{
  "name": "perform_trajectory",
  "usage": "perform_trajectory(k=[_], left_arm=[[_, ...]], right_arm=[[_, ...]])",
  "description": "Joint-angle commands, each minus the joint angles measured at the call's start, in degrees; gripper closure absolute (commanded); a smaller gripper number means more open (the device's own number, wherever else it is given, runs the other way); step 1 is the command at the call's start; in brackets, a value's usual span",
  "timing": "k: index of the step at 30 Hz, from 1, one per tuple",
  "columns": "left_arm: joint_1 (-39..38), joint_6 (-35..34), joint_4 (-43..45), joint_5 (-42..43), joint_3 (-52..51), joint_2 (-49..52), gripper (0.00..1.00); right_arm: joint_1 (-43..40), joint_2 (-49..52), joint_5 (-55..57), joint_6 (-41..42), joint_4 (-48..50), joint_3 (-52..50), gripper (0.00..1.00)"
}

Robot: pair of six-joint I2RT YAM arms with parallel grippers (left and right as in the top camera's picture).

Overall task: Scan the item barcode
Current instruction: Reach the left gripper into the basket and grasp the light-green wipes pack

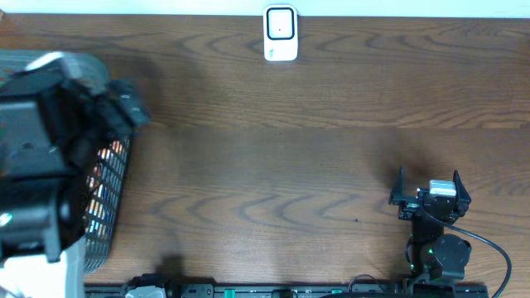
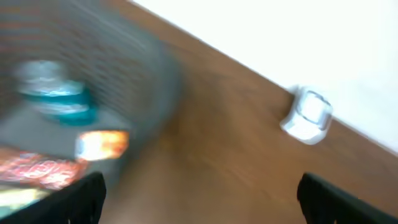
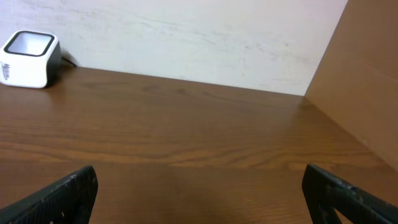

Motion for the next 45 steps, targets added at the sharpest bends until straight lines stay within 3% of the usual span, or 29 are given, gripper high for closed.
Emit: perform_trajectory(k=[1, 10, 16, 20, 35, 38, 45], left_arm=[[4.76, -8.44, -4.24, -17.35, 4.22, -0.33, 0.02], [26.32, -27.54, -19.12, -17.18, 3.04, 5.44, 0.02], [39.34, -31.06, -21.57, -6.23, -1.07, 13.44, 0.02], [44.87, -35.98, -21.31, -5.07, -5.77, 17.09, 0.02], [47.93, -36.26, 5.6, -4.52, -32.3, 18.49, 0.01], [47.93, -36.24, 10.4, -4.63, -35.67, 18.6, 0.14], [47.93, -36.22, 13.75, -4.66, -36.5, 22.1, 0.16]], right_arm=[[-0.35, -0.2, 0.44, -0.39, -0.2, -0.04, 0.01], [-0.35, -0.2, 0.42, -0.39, -0.2, -0.04, 0.01], [-0.35, -0.2, 0.44, -0.39, -0.2, -0.04, 0.01], [-0.35, -0.2, 0.44, -0.39, -0.2, -0.04, 0.01], [-0.35, -0.2, 0.44, -0.39, -0.2, -0.04, 0.01], [-0.35, -0.2, 0.44, -0.39, -0.2, -0.04, 0.01], [-0.35, -0.2, 0.44, -0.39, -0.2, -0.04, 0.01]])
